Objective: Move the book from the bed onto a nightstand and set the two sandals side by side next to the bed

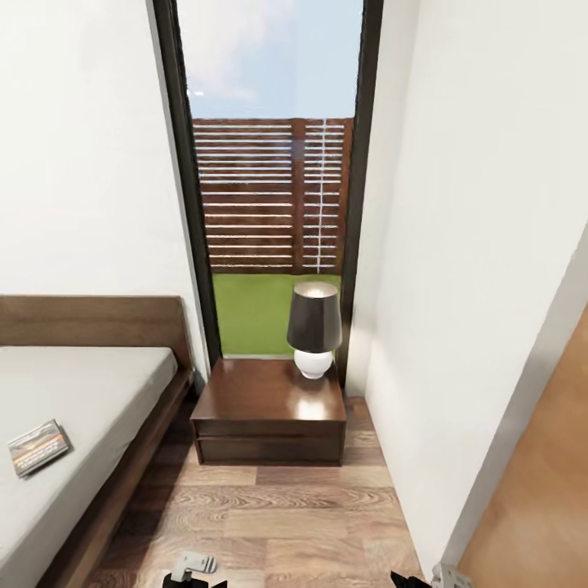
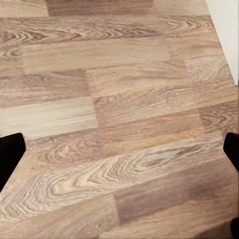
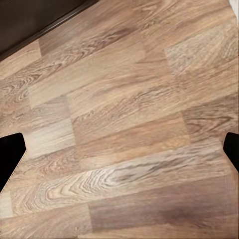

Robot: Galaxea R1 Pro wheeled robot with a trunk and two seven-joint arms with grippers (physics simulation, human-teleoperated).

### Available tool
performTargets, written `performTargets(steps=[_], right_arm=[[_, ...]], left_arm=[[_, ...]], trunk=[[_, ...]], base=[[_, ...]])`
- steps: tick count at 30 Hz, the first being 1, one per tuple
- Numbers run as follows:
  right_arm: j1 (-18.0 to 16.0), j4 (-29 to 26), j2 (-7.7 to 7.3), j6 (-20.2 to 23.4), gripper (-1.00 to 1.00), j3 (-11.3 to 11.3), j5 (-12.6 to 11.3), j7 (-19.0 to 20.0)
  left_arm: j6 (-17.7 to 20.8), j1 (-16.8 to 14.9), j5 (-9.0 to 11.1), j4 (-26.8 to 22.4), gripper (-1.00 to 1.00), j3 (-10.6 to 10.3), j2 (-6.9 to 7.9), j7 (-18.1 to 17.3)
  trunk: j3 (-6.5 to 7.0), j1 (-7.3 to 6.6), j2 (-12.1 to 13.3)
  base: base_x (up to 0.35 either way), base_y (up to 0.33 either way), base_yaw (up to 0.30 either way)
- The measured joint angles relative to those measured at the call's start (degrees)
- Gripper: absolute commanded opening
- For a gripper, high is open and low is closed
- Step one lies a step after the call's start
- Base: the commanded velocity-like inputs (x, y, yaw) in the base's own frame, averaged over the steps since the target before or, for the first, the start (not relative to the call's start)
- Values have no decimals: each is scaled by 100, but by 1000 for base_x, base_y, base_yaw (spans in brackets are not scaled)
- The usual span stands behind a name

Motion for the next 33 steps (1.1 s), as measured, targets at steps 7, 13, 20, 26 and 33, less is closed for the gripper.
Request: performTargets(steps=[7, 13, 20, 26, 33], right_arm=[[1, -1, -1, 0, 100, -1, 0, 1], [1, -1, -1, 0, 100, -1, 0, 1], [0, 0, 0, 0, 100, -1, 0, 0], [1, -1, 0, -1, 100, -1, 0, 0], [1, -1, -1, 0, 100, -1, 0, 1]], left_arm=[[0, -1, 0, 1, 100, 0, -1, 1], [1, -1, 0, 1, 100, 0, -1, 1], [0, -1, 0, 0, 100, 0, 0, 0], [0, -1, 0, 1, 100, 0, 0, 0], [0, -1, 0, 1, 100, 0, -1, 1]], trunk=[[0, 3, 0], [0, 3, 0], [0, 3, 1], [0, 2, 0], [0, 0, 0]], base=[[127, 0, 48], [8, 0, 2], [0, 0, 69], [62, 0, 134], [294, 0, 14]])
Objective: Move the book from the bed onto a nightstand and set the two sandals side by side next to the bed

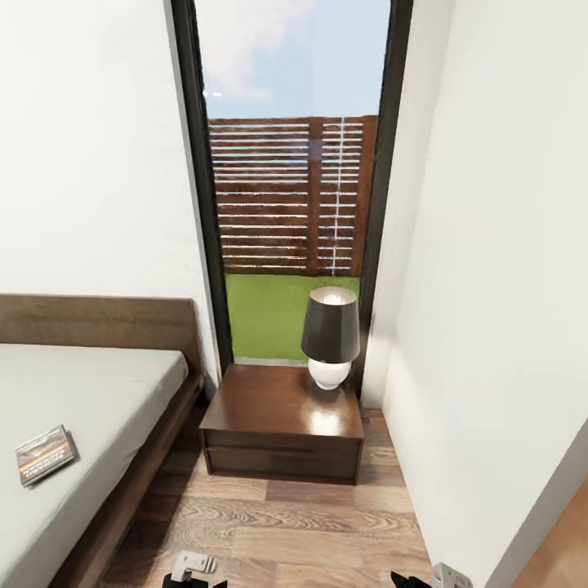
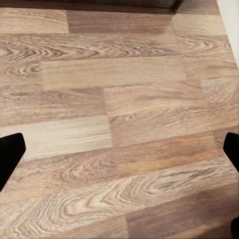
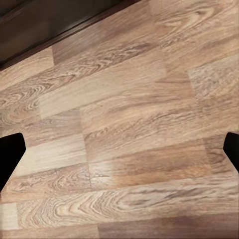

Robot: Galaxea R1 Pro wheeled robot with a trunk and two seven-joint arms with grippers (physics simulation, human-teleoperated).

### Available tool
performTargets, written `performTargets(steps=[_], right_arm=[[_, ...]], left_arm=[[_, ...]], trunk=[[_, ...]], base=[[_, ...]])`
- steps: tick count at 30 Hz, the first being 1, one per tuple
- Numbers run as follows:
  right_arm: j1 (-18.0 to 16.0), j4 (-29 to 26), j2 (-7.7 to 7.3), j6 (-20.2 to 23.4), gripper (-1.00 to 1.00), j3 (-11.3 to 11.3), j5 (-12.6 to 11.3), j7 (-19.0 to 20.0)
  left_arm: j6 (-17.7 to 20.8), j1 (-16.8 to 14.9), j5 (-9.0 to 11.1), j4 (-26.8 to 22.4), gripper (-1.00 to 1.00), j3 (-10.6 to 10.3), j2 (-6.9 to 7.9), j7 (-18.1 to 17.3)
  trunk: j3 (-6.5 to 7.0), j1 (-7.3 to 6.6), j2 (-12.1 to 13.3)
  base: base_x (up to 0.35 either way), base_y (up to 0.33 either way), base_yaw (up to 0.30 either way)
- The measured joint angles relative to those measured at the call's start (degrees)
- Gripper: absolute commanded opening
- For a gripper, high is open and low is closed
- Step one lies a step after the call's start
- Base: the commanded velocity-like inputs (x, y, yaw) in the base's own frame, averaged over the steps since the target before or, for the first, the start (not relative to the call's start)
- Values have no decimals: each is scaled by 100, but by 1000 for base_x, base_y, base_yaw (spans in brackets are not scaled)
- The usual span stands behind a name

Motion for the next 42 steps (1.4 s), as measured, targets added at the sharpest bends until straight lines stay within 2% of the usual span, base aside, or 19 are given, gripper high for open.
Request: performTargets(steps=[15, 34, 42], right_arm=[[0, 0, 0, 0, 100, 0, 0, 0], [-1, 2, 1, 0, 100, 0, 0, -1], [0, 0, 0, 0, 100, 0, 0, 0]], left_arm=[[0, 0, 0, 0, 100, 0, 0, 0], [-1, 1, 0, -2, 100, 0, 1, -1], [0, 0, 0, 0, 100, 0, 0, 0]], trunk=[[0, 1, 0], [0, 3, 1], [0, 3, 0]], base=[[300, 0, 0], [11, 0, 248], [21, 13, 54]])
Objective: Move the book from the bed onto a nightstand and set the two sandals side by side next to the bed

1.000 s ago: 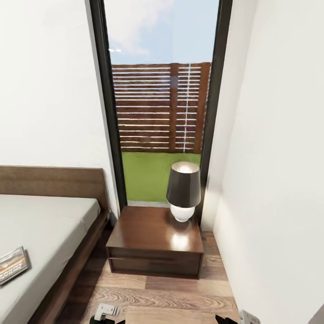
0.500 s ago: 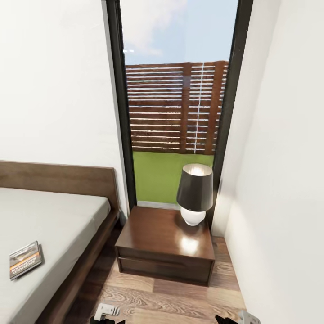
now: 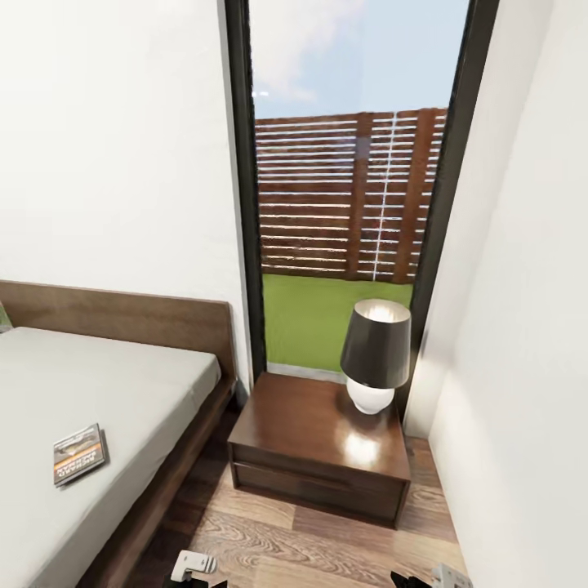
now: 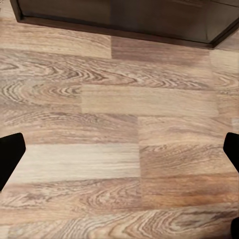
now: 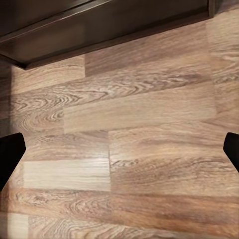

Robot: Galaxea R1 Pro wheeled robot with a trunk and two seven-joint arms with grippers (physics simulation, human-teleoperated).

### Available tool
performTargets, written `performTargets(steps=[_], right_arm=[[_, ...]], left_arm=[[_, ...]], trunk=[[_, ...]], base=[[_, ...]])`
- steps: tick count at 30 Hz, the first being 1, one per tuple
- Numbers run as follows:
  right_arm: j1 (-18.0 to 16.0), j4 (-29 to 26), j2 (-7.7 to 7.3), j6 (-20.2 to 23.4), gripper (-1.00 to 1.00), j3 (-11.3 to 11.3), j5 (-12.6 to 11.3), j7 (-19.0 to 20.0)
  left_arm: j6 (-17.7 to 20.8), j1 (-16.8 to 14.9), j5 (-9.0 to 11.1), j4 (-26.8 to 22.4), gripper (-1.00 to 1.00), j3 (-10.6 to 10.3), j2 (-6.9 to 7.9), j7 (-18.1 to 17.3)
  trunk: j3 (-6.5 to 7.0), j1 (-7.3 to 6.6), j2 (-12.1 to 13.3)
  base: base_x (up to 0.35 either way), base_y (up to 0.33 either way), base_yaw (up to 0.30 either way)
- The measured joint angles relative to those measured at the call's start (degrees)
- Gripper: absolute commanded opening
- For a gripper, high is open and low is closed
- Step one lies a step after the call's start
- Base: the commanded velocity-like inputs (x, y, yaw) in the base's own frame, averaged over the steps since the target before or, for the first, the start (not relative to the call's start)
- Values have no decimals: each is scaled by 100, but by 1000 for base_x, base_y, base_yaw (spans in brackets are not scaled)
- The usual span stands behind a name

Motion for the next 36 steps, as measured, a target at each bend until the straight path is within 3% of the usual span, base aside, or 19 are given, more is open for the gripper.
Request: performTargets(steps=[23, 36], right_arm=[[0, 0, 0, 0, 100, 0, 0, 0], [0, 0, 0, 0, 100, 0, 0, 0]], left_arm=[[0, 0, 0, 0, 100, 0, 0, 0], [0, 0, 0, 0, 100, 0, 0, 0]], trunk=[[0, -2, 0], [0, 1, 0]], base=[[243, 141, 1], [38, 5, 0]])
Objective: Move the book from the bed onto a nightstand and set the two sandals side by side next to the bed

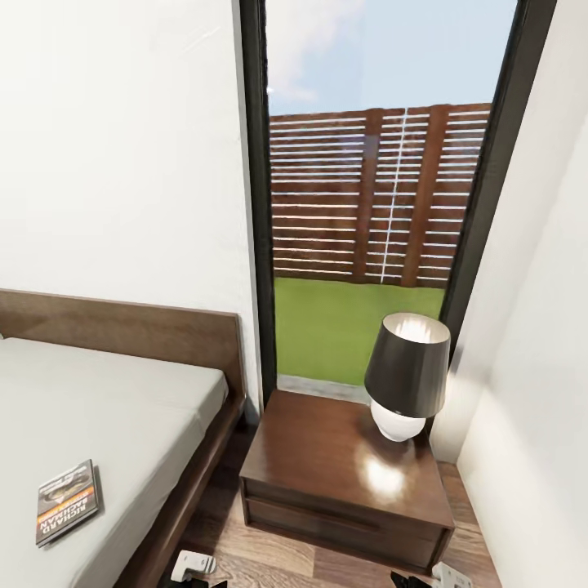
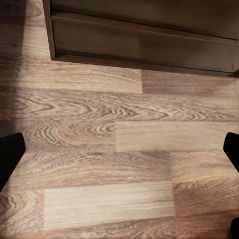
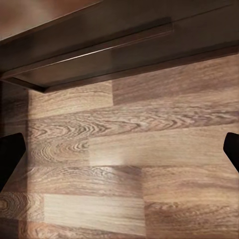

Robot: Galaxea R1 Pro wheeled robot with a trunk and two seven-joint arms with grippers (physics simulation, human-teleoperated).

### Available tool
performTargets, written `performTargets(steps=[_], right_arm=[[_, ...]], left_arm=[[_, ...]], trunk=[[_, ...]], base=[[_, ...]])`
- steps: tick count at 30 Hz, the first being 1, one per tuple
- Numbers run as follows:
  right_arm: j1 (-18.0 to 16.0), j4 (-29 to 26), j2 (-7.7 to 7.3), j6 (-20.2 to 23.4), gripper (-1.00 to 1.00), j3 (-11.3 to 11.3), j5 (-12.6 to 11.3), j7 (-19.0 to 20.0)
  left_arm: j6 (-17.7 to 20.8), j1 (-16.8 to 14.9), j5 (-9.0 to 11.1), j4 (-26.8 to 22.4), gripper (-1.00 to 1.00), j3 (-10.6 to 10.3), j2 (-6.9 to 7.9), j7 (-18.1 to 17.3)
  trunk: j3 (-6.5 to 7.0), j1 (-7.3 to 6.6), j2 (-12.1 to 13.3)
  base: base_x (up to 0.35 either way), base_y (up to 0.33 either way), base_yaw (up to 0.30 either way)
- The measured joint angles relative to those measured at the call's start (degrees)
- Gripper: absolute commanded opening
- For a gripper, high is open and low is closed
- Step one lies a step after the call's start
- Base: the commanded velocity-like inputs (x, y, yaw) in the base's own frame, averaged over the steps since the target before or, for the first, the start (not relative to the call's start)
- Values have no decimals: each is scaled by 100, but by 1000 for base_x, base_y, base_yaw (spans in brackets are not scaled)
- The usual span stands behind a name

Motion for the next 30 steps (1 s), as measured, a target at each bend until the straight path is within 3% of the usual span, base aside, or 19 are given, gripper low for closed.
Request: performTargets(steps=[10, 23, 30], right_arm=[[0, 0, 0, 0, 100, 0, 1, 1], [0, 0, 0, 0, 100, -1, 2, 0], [0, 0, 0, 0, 100, 0, 3, 0]], left_arm=[[0, 0, 0, 0, 100, 0, 0, 0], [0, 0, 0, 0, 100, 0, 0, 0], [0, 0, 0, 0, 100, 0, 0, 0]], trunk=[[0, 0, 0], [0, 0, 0], [0, -3, -1]], base=[[0, 0, -7], [1, 0, -175], [215, 0, -5]])
